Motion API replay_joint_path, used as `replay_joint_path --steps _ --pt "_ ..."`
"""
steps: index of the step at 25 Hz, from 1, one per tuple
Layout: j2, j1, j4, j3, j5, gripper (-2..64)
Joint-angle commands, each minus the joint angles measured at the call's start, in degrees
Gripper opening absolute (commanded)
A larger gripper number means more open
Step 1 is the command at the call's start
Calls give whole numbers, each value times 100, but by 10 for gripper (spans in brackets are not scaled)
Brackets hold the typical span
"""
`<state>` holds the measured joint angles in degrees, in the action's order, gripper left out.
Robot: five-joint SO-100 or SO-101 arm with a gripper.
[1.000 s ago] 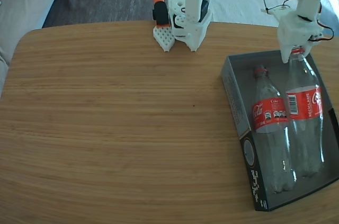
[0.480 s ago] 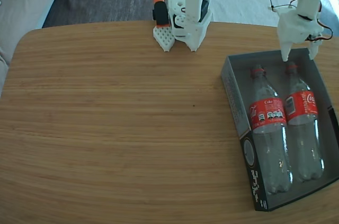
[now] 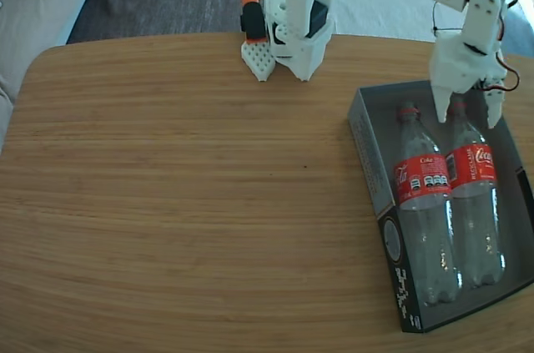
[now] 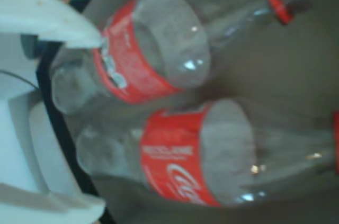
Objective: Grasp the bottles and put them in the box.
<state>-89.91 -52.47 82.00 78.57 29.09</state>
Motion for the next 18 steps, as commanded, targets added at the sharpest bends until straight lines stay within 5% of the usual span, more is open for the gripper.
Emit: replay_joint_path --steps 1,7,18 --pt "-141 448 -18 -343 -272 348" --pt "-431 1459 176 -466 -1072 455" --pt "-1477 4184 -352 325 -1362 461"
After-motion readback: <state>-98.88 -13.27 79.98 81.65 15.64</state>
